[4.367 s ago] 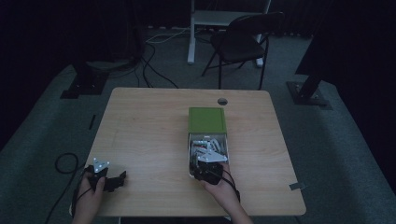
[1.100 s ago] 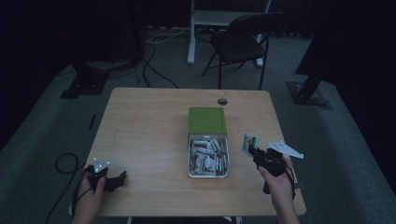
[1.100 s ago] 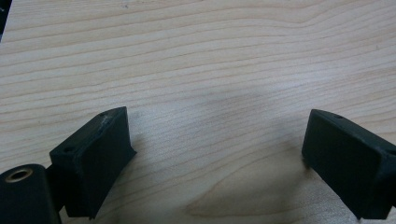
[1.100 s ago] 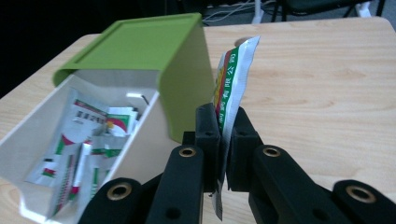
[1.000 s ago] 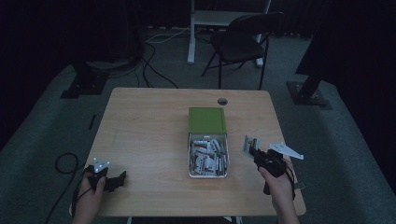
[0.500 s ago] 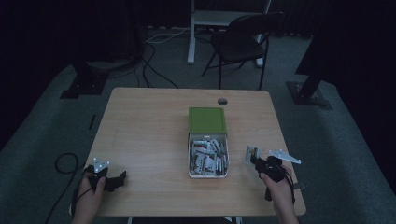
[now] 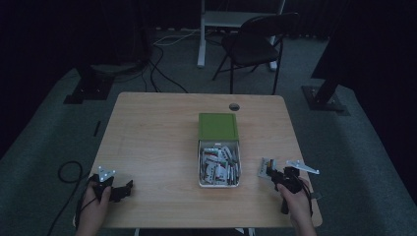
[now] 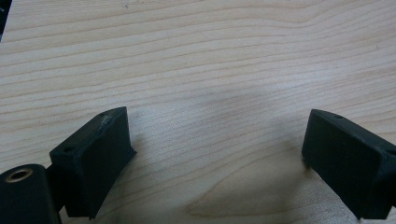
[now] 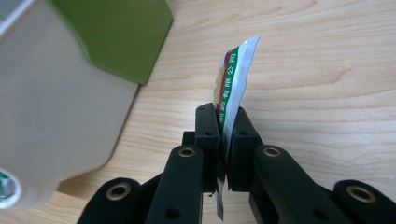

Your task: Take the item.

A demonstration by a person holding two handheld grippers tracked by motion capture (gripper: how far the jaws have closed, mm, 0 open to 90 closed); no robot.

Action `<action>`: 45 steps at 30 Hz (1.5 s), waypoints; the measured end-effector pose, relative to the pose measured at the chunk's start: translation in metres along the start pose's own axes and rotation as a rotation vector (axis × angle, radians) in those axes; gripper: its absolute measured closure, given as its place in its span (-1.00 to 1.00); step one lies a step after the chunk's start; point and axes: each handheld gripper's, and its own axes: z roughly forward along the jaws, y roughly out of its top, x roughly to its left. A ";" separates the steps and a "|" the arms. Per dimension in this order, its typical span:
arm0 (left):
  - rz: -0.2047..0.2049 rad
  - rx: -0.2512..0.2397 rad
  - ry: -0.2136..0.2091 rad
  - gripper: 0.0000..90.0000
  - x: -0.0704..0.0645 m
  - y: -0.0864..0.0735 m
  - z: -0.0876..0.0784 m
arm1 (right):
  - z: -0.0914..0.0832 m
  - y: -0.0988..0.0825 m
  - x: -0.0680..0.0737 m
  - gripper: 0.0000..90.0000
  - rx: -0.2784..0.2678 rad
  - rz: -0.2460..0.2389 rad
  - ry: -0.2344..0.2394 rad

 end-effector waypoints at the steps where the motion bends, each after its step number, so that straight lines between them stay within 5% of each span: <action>1: 0.000 0.000 0.000 -0.80 0.000 0.000 0.000 | 0.001 0.000 -0.001 0.90 -0.001 0.009 0.000; 31: 0.000 0.000 0.000 -0.80 0.000 0.000 0.000 | 0.010 -0.006 -0.031 0.81 0.059 0.021 -0.159; 37: 0.003 0.001 -0.003 -0.80 0.000 0.000 0.000 | 0.008 -0.004 -0.036 0.46 0.077 -0.011 -0.104; 40: 0.004 0.001 -0.004 -0.80 0.000 0.000 0.000 | 0.009 -0.007 -0.035 0.32 0.093 -0.055 -0.112; 45: 0.005 0.001 -0.004 -0.80 0.000 0.000 0.000 | 0.012 -0.010 -0.037 0.04 0.091 -0.047 -0.116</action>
